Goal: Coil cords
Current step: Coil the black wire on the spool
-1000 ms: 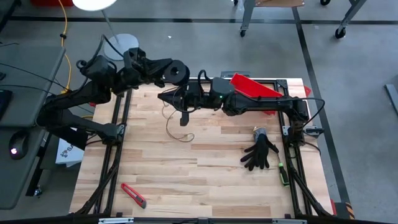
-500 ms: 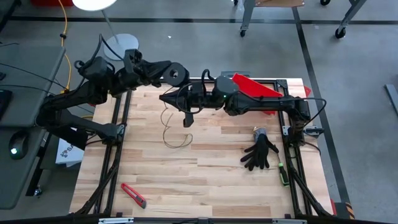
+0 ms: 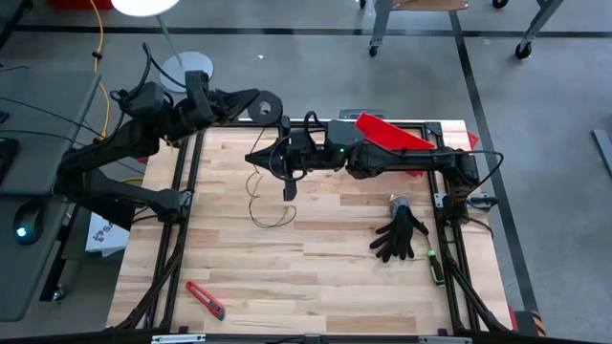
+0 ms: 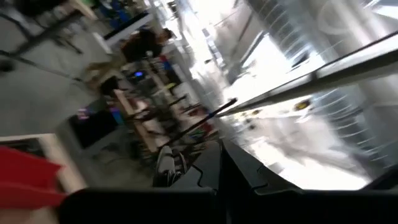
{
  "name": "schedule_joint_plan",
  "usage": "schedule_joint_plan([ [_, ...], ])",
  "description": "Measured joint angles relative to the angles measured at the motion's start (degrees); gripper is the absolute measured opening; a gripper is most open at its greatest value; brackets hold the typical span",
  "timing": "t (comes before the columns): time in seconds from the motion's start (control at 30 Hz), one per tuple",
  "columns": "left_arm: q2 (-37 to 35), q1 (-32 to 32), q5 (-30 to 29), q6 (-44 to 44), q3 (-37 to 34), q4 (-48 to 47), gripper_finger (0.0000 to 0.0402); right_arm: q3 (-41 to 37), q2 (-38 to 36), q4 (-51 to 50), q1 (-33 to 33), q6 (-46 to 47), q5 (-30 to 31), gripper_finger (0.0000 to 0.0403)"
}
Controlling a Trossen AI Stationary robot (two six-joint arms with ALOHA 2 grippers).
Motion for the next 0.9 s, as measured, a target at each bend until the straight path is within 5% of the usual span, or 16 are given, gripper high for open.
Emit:
schedule_joint_plan([
  [0.37,-4.9,1.5,1.5,2.9,0.0,-7.4,0.0,0.0,-4.0,-15.0,-3.7,-6.6,3.7,0.0],
  [0.9,-7.5,6.1,0.0,20.0,0.0,-11.5,0.0,0.0,-5.9,-20.1,-5.7,-7.6,4.2,0.0],
])
